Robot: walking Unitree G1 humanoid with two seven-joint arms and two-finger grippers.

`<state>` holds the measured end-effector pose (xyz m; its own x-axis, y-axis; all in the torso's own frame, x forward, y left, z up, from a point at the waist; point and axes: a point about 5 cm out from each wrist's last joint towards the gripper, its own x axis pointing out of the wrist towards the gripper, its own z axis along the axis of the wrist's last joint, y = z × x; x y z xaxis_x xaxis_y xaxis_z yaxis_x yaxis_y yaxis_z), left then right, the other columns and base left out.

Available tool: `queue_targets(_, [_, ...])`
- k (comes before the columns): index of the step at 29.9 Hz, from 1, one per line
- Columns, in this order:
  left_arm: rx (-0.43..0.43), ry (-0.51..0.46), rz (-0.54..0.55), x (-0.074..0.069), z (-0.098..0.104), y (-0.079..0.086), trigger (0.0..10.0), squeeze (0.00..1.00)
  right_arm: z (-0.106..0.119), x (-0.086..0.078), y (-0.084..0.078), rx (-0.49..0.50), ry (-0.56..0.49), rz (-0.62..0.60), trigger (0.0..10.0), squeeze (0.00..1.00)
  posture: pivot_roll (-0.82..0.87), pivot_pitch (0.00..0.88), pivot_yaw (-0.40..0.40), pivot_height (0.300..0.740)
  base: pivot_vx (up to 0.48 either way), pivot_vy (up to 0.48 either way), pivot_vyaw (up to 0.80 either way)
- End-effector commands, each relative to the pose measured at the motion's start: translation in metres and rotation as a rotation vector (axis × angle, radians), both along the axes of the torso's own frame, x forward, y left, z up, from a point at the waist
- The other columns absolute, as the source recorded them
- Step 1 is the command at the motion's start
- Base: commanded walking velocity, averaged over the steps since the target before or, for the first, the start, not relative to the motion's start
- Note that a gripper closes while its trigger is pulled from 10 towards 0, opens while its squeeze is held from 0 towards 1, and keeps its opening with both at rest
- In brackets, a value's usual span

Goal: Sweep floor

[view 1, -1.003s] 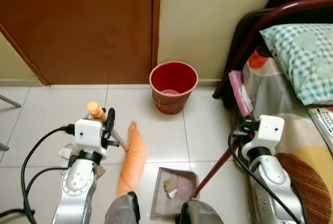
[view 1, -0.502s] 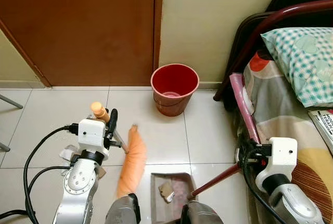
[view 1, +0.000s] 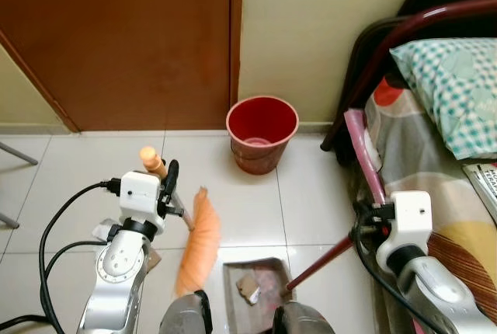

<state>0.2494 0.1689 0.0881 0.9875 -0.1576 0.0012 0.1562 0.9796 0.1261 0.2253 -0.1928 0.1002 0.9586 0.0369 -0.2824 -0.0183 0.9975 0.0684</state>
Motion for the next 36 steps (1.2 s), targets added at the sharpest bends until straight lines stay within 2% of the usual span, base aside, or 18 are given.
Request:
queue_targets(1, [0.029,0.034,0.06,-0.003,-0.006,0.014,10.0,0.0,0.003,0.003,-0.007,-0.031,-0.052,-0.066,6.3,0.0,0.0,0.118,0.004,0.74,0.0,0.0,0.0])
queue_targets(2, [0.026,0.038,0.065,-0.003,-0.006,0.014,10.0,0.0,0.004,0.005,-0.006,-0.027,-0.066,-0.077,2.4,0.0,0.0,0.12,0.007,0.74,0.0,0.0,0.0])
queue_targets(3, [0.023,0.043,0.066,-0.004,-0.007,0.015,10.0,0.0,0.003,0.007,-0.004,-0.004,-0.082,-0.125,0.0,0.0,-0.01,0.121,0.009,0.74,0.0,0.0,0.0])
queue_targets(6, [0.021,0.047,0.06,-0.004,-0.009,0.012,10.0,0.0,0.002,0.01,-0.003,-0.005,-0.107,-0.167,0.0,0.0,-0.02,0.121,0.013,0.74,0.0,0.0,0.0])
queue_targets(7, [0.02,0.048,0.054,-0.003,-0.009,0.01,10.0,0.0,0.003,0.013,-0.003,-0.029,-0.138,-0.176,1.1,0.0,-0.02,0.121,0.013,0.74,0.0,0.0,0.0])
queue_targets(8, [0.02,0.048,0.054,-0.003,-0.009,0.01,10.0,0.0,0.003,0.013,-0.003,-0.029,-0.138,-0.176,1.1,0.0,-0.02,0.121,0.013,0.74,0.0,0.0,0.0])
queue_targets(10, [0.019,0.047,0.049,-0.002,-0.009,0.008,10.0,0.0,0.002,0.02,-0.005,-0.055,-0.172,-0.204,4.6,0.0,-0.02,0.121,0.013,0.74,0.0,0.0,0.0])
queue_targets(11, [0.018,0.046,0.048,-0.001,-0.009,0.008,10.0,0.0,0.001,0.021,-0.006,-0.052,-0.175,-0.215,4.6,0.0,-0.02,0.121,0.013,0.74,0.0,0.0,0.0])
queue_targets(12, [0.018,0.046,0.048,0.0,-0.009,0.007,10.0,0.0,-0.001,0.024,-0.008,-0.069,-0.182,-0.229,8.8,0.0,-0.02,0.118,0.012,0.74,0.0,0.0,0.0])
queue_targets(14, [0.017,0.046,0.048,0.0,-0.008,0.007,10.0,0.0,-0.002,0.025,-0.009,-0.076,-0.185,-0.232,8.8,0.0,-0.02,0.118,0.012,0.74,0.0,0.0,0.0])
queue_targets(15, [0.017,0.045,0.048,0.0,-0.008,0.007,10.0,0.0,-0.002,0.026,-0.009,-0.088,-0.187,-0.222,10.0,0.0,-0.02,0.117,0.012,0.74,0.0,0.0,0.0])
queue_targets(19, [0.021,0.046,0.058,0.0,-0.009,0.009,10.0,0.0,-0.008,0.021,-0.009,-0.145,-0.195,-0.169,10.0,0.0,-0.02,0.117,0.012,0.74,0.0,0.0,0.0])
queue_targets(25, [0.018,0.045,0.054,0.0,-0.009,0.008,10.0,0.0,-0.014,0.023,-0.01,-0.137,-0.197,-0.182,10.0,0.0,-0.01,0.122,0.003,0.74,0.0,0.0,0.0])
queue_targets(29, [0.008,0.043,0.03,0.0,-0.007,0.004,10.0,0.0,-0.014,0.028,-0.008,-0.105,-0.202,-0.162,10.0,0.0,-0.01,0.124,0.002,0.74,0.0,0.0,0.0])
queue_targets(31, [0.01,0.04,0.035,0.0,-0.005,0.005,10.0,0.0,-0.012,0.031,-0.005,-0.099,-0.201,-0.097,10.0,0.0,-0.02,0.125,0.01,0.74,0.0,0.0,0.0])
queue_targets(34, [0.014,0.041,0.025,0.0,-0.005,0.004,10.0,0.0,-0.01,0.034,-0.009,-0.103,-0.191,-0.079,10.0,0.0,-0.02,0.125,0.01,0.74,0.0,0.0,0.0])
queue_targets(36, [0.017,0.041,0.017,0.001,-0.005,0.004,10.0,0.0,-0.004,0.045,-0.015,-0.125,-0.179,-0.077,10.0,0.0,-0.02,0.128,0.01,0.74,0.255,0.0,0.0])
